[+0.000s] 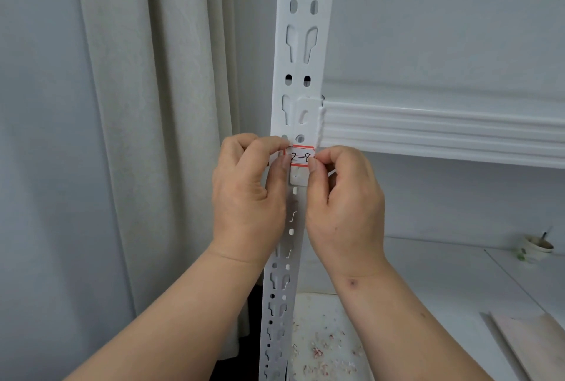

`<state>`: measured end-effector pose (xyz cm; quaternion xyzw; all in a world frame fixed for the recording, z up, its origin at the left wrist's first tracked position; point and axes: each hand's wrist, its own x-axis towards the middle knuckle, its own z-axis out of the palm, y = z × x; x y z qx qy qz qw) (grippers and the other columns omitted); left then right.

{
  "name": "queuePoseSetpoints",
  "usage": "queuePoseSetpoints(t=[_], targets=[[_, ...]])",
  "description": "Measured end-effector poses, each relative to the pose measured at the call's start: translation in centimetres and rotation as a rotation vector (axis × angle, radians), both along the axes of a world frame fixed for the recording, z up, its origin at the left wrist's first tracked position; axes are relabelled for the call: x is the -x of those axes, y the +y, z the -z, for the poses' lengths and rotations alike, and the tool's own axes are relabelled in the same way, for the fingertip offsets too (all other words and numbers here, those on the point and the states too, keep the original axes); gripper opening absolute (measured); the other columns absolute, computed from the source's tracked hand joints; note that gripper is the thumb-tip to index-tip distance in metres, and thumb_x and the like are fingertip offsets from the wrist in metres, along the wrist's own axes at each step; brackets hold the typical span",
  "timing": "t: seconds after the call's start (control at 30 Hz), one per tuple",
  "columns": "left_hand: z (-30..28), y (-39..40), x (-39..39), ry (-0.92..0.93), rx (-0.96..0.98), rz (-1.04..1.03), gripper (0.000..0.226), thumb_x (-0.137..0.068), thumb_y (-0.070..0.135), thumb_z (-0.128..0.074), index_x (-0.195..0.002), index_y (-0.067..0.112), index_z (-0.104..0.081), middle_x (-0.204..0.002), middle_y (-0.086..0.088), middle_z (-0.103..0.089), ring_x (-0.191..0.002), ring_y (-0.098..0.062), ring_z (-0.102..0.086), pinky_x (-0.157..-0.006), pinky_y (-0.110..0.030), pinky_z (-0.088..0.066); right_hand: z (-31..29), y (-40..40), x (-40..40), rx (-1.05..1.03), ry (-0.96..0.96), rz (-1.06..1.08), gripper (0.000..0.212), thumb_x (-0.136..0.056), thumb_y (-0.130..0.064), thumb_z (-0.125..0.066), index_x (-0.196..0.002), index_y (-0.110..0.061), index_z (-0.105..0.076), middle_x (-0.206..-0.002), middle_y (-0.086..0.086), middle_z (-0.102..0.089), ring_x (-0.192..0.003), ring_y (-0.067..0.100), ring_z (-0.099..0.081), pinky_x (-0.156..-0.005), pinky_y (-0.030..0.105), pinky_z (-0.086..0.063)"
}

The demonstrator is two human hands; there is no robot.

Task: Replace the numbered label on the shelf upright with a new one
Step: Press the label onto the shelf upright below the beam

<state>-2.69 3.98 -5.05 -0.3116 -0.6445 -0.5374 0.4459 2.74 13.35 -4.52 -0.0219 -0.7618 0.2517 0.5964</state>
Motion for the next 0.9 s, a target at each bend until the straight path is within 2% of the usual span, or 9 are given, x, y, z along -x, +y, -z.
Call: queuePoseSetpoints(t=[0.07, 0.13, 0.4, 0.57, 0.73, 0.9], targets=[[0.0, -0.1, 0.5, 0.055, 0.011, -0.018, 0.015, -0.09, 0.014, -0.064, -0.102, 0.023, -0.063, -0.094, -0.009, -0.057, -0.083, -0.019, -0.054, -0.074, -0.039, -0.049, 0.0, 0.0, 0.0, -0.003, 0.0, 0.0, 0.008, -0.092, -0.019, -0.055, -0.089, -0.011, -0.058, -0.085, -0.002, -0.059, -0.072, 0.01, -0.049, -0.061, 0.027, -0.039], [0.1, -0.2, 0.9, 0.12, 0.024, -0.047, 0.014, -0.09, 0.014, -0.065, -0.101, 0.022, -0.062, -0.091, -0.01, -0.057, -0.081, -0.021, -0.053, -0.068, -0.044, -0.048, 0.0, 0.0, 0.1, -0.003, 0.009, -0.005, 0.008, -0.092, -0.018, -0.055, -0.089, -0.011, -0.058, -0.084, -0.002, -0.059, -0.072, 0.01, -0.049, -0.061, 0.025, -0.039], [0.1, -0.3, 1.5, 0.257, 0.024, -0.098, 0.018, -0.088, 0.008, -0.068, -0.098, 0.021, -0.062, -0.088, -0.004, -0.051, -0.077, -0.025, -0.054, -0.064, -0.045, -0.048, 0.2, 0.1, 0.2, -0.02, 0.034, -0.008, 0.007, -0.092, -0.015, -0.056, -0.088, -0.009, -0.059, -0.084, 0.0, -0.059, -0.069, 0.009, -0.048, -0.061, 0.016, -0.035], [0.2, -0.4, 1.7, 0.281, 0.025, -0.089, 0.011, -0.088, 0.005, -0.069, -0.095, 0.013, -0.067, -0.086, -0.008, -0.053, -0.077, -0.025, -0.053, -0.062, -0.044, -0.048, 0.3, 0.1, 0.3, -0.024, 0.044, -0.007, 0.008, -0.092, -0.015, -0.056, -0.088, -0.008, -0.059, -0.084, 0.0, -0.06, -0.071, 0.009, -0.049, -0.06, 0.016, -0.036], [0.2, -0.1, 1.7, 0.257, 0.035, -0.068, 0.014, -0.089, 0.006, -0.065, -0.096, 0.017, -0.062, -0.088, -0.008, -0.053, -0.078, -0.028, -0.055, -0.064, -0.046, -0.049, 0.3, 0.0, 0.4, -0.01, 0.044, -0.009, 0.008, -0.092, -0.016, -0.056, -0.089, -0.008, -0.059, -0.085, 0.001, -0.06, -0.072, 0.012, -0.052, -0.06, 0.023, -0.04], [0.1, -0.2, 0.7, 0.166, 0.041, -0.074, 0.003, -0.086, 0.001, -0.067, -0.087, 0.003, -0.068, -0.088, 0.001, -0.053, -0.081, -0.019, -0.054, -0.068, -0.045, -0.048, 0.3, 0.0, 0.1, -0.012, 0.032, -0.002, 0.009, -0.092, -0.018, -0.055, -0.089, -0.01, -0.059, -0.086, -0.001, -0.06, -0.071, 0.01, -0.05, -0.06, 0.022, -0.039]])
